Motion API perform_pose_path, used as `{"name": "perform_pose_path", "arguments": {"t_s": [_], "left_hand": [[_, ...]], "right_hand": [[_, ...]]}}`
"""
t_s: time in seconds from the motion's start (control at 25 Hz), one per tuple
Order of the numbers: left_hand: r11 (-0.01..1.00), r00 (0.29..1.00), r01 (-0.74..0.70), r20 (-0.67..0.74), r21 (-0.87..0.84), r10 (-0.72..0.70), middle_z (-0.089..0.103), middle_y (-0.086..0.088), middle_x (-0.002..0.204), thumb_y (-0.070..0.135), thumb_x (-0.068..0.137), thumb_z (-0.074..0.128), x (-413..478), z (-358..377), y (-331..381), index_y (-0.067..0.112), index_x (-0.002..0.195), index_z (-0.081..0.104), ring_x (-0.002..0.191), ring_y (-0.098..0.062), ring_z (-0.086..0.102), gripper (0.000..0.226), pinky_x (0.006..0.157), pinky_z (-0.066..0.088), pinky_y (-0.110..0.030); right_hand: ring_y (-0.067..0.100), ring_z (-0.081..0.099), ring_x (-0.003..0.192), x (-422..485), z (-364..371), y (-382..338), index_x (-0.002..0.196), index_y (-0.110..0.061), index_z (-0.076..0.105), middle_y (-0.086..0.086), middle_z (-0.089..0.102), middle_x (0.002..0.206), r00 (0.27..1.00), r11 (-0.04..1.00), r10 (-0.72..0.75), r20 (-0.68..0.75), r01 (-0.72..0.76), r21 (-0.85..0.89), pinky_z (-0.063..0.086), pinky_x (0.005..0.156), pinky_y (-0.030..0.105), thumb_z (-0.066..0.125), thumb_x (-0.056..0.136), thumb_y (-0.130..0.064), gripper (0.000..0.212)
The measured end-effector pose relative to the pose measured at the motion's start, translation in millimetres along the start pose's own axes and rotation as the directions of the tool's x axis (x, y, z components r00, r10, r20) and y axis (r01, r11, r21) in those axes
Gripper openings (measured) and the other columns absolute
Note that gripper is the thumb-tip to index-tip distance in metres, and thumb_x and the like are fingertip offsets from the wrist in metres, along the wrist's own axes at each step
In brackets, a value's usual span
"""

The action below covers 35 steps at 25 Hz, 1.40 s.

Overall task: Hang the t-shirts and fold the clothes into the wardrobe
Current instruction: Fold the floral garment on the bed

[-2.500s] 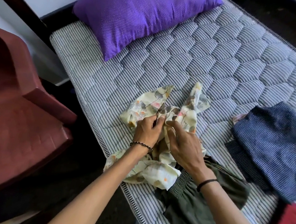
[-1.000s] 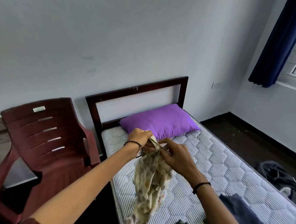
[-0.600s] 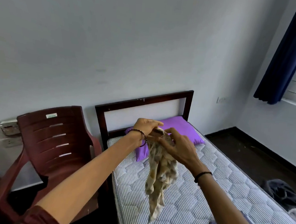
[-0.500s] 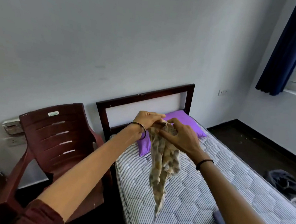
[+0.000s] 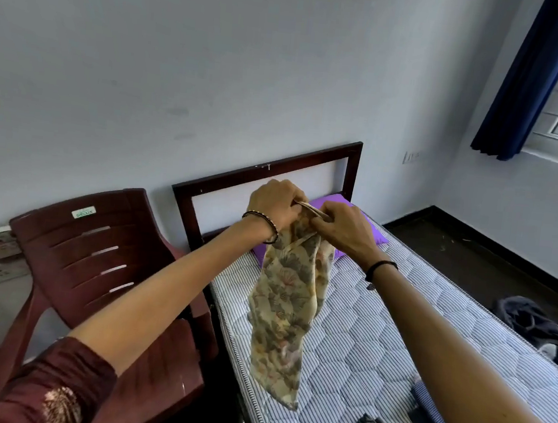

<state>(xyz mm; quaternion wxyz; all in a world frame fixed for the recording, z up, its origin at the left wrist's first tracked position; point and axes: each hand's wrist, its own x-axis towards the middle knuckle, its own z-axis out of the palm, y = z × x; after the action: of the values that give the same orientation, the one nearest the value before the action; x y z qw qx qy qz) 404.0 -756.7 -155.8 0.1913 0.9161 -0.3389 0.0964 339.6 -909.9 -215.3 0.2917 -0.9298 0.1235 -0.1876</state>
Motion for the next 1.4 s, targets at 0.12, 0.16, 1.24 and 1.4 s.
{"name": "perform_pose_path", "arguments": {"t_s": [0.12,0.16,1.24,1.4], "left_hand": [[0.999,1.000,0.002,-0.010,0.044,-0.002,0.072,0.000,0.110,0.017,0.086,0.059,12.8,-4.6,-25.2,0.032,0.105,0.076,0.109,-0.025,0.062,0.029,0.088,0.052,-0.037],[0.999,1.000,0.012,-0.003,0.041,-0.012,0.072,-0.001,0.109,0.016,0.085,0.058,16.4,-5.4,-33.9,0.032,0.104,0.076,0.108,-0.026,0.063,0.031,0.088,0.053,-0.038],[0.742,0.960,0.070,0.246,-0.667,0.131,0.068,0.006,0.089,0.036,0.066,0.090,38.8,-0.2,-82.6,0.020,0.100,0.065,0.077,-0.006,0.062,0.045,0.077,0.054,-0.023],[0.890,0.890,-0.087,0.367,-0.448,0.271,0.073,0.012,0.079,0.042,0.060,0.092,29.5,-2.9,-77.5,0.026,0.088,0.077,0.071,0.005,0.062,0.036,0.067,0.048,-0.013]], "right_hand": [[0.026,0.053,0.069,13.7,6.6,1.8,0.062,-0.019,0.046,-0.001,0.051,0.063,0.989,0.997,0.052,0.136,-0.044,-0.063,0.043,0.063,0.041,0.068,0.079,-0.045,0.038],[0.024,0.052,0.070,17.9,8.8,1.6,0.062,-0.019,0.046,-0.001,0.052,0.064,0.982,0.994,0.069,0.178,-0.053,-0.092,0.042,0.063,0.039,0.072,0.080,-0.041,0.038],[0.020,0.052,0.068,-12.0,34.5,47.1,0.079,-0.001,0.064,0.004,0.061,0.071,0.980,0.981,0.187,0.071,-0.190,0.046,0.035,0.055,0.026,0.053,0.084,0.003,0.013],[0.009,0.062,0.075,-32.9,31.4,62.8,0.087,-0.017,0.072,-0.005,0.070,0.079,0.974,0.965,0.220,0.054,-0.225,0.135,0.042,0.062,0.022,0.057,0.088,-0.002,0.021]]}}
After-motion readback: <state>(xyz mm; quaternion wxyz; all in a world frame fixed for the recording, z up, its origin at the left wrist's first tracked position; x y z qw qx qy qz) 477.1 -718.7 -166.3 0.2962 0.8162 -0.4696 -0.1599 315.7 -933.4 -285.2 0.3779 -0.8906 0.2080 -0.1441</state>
